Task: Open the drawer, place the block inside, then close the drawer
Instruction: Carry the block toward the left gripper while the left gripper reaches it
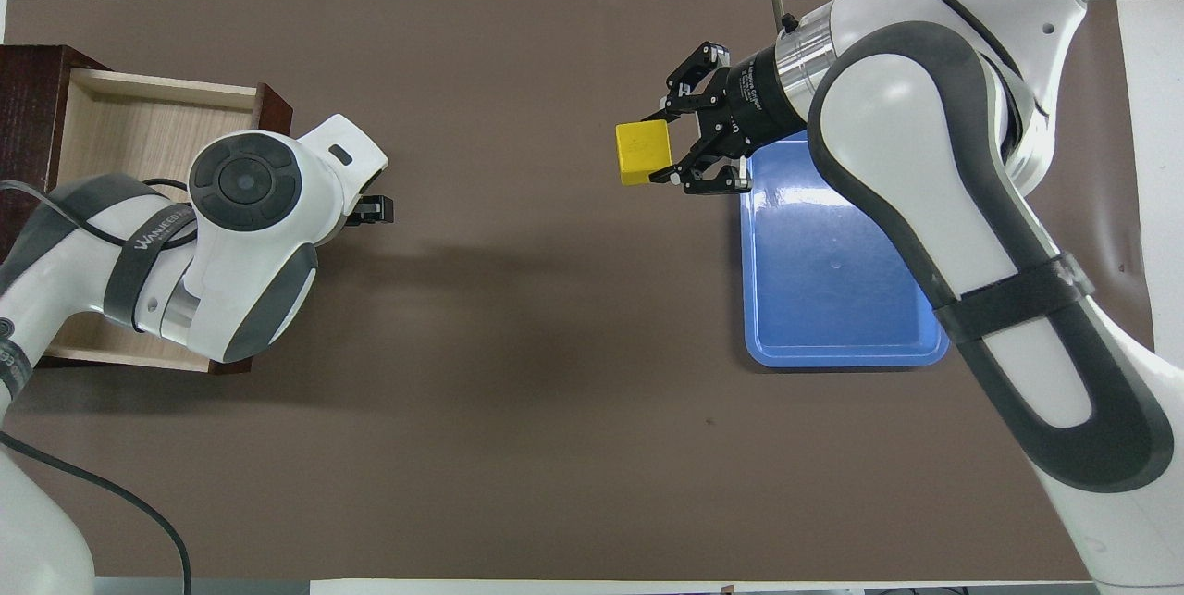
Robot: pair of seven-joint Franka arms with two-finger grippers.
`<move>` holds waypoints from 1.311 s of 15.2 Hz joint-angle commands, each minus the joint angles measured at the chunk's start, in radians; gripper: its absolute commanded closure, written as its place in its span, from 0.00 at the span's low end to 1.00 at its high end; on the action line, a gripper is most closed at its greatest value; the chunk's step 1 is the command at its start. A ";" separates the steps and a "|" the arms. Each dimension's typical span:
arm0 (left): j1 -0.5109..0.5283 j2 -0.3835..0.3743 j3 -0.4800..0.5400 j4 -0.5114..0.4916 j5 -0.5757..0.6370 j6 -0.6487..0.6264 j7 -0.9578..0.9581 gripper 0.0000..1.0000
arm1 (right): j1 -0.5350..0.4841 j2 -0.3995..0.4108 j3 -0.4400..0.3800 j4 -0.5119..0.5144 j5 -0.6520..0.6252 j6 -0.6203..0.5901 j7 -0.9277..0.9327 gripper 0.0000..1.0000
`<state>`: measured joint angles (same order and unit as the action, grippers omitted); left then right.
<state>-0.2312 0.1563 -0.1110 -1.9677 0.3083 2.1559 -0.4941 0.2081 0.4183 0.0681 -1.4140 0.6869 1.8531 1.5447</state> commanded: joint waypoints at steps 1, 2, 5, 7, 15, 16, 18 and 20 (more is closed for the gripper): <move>-0.013 0.023 0.007 0.243 -0.153 -0.256 -0.023 0.00 | 0.013 -0.007 -0.005 -0.010 0.023 0.021 0.018 1.00; -0.008 0.035 0.008 0.312 -0.207 -0.315 -0.067 0.00 | 0.014 -0.007 -0.004 -0.010 0.023 0.021 0.020 1.00; -0.025 0.028 0.005 0.345 -0.291 -0.326 -0.447 0.00 | 0.017 -0.007 -0.004 -0.008 0.025 0.021 0.020 1.00; -0.045 0.029 0.002 0.346 -0.308 -0.280 -0.790 0.00 | 0.033 -0.007 -0.004 -0.005 0.026 0.023 0.021 1.00; -0.190 0.058 0.004 0.387 -0.393 -0.268 -1.529 0.00 | 0.103 -0.006 -0.004 -0.003 0.026 0.107 0.081 1.00; -0.212 0.106 0.008 0.435 -0.385 -0.280 -1.591 0.00 | 0.111 -0.006 -0.004 -0.005 0.026 0.126 0.092 1.00; -0.232 0.161 0.008 0.513 -0.364 -0.275 -1.725 0.00 | 0.128 -0.006 -0.004 -0.005 0.026 0.143 0.100 1.00; -0.241 0.198 0.008 0.579 -0.359 -0.269 -1.805 0.00 | 0.131 -0.006 -0.004 -0.005 0.026 0.143 0.103 1.00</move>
<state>-0.4517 0.2785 -0.1210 -1.5078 -0.0604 1.9004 -2.2116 0.3319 0.4182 0.0686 -1.4139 0.6874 1.9826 1.6289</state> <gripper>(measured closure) 0.000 0.449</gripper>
